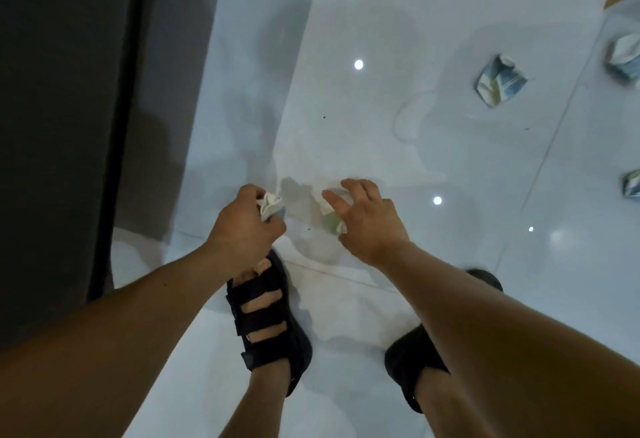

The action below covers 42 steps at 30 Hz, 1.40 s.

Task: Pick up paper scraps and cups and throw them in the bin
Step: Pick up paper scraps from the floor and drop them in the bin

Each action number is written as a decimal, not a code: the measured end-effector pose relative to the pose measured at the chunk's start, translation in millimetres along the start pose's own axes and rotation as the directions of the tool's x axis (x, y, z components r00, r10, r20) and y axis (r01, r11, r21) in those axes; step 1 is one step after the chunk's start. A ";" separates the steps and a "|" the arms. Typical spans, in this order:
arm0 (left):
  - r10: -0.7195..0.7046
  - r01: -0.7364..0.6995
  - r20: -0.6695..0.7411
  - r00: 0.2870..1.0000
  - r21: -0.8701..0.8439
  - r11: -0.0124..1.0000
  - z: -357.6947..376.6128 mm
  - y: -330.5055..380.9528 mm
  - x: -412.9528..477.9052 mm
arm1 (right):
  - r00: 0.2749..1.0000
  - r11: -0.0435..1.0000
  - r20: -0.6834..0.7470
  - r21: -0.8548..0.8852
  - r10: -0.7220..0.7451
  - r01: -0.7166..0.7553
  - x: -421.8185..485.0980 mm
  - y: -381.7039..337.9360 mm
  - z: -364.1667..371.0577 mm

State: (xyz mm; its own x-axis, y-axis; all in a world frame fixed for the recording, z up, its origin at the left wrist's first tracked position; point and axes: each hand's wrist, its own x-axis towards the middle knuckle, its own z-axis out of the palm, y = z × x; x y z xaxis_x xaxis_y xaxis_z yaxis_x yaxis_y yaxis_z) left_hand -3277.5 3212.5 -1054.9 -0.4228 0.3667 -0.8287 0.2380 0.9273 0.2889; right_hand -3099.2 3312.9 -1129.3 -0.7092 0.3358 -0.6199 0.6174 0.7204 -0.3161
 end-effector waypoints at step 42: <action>-0.117 -0.229 -0.670 0.733 -0.405 0.885 -298.0 26.2 -730.2 | 0.703 0.732 -0.232 -0.352 -0.672 0.584 -475.1 -409.4 -535.7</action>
State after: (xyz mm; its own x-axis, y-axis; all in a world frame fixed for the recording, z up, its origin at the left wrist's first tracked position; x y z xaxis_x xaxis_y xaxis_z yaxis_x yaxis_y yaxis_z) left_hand -3223.0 2991.5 -299.4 -0.9237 0.2108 -0.3200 -0.0465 0.7672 0.6397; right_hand -3197.3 3183.6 -320.6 -0.9926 -0.1073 -0.0565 -0.0819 0.9366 -0.3407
